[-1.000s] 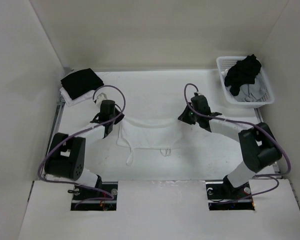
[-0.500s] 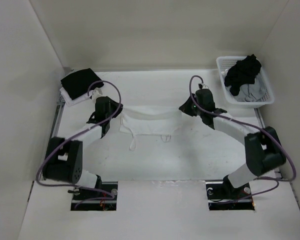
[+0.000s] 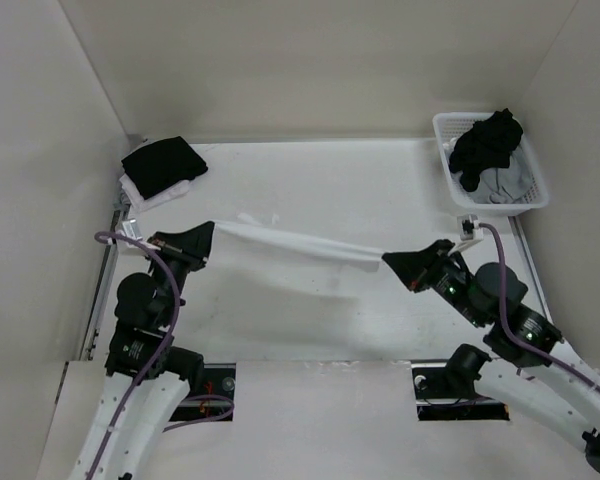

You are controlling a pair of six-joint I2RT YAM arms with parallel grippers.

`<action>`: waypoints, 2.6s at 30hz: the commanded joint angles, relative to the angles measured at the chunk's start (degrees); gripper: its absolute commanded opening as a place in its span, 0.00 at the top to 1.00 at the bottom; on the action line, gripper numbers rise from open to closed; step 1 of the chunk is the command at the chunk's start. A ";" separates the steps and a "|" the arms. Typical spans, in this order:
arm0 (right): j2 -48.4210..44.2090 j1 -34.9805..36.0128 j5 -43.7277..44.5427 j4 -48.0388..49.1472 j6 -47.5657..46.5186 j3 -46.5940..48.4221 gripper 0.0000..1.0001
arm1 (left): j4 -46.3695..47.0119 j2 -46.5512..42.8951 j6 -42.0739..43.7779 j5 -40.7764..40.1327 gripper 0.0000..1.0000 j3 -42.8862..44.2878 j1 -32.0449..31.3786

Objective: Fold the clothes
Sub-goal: Fold the tank top

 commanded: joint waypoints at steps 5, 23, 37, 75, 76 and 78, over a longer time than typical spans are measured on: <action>-5.06 16.22 14.57 -14.89 5.78 -1.38 0.94 | -19.45 -6.18 1.85 -2.51 0.94 1.87 -1.41; 56.26 -19.97 -17.32 21.93 0.69 8.79 0.94 | 24.83 58.39 -0.07 1.97 0.94 4.04 1.57; 50.24 -22.88 -17.24 26.06 3.41 -2.07 0.94 | 29.59 49.12 -4.82 10.23 0.93 -8.14 5.96; 32.48 -9.79 -3.01 13.16 10.97 -19.05 0.63 | 22.13 33.04 -4.65 14.19 0.69 -27.06 10.27; 30.64 -9.43 -2.13 11.41 10.89 -18.61 0.57 | 20.55 31.02 -4.48 14.02 0.69 -26.62 10.54; 27.13 -8.99 -0.55 8.94 10.01 -17.64 0.51 | 16.52 26.46 -4.13 12.53 0.69 -24.78 10.11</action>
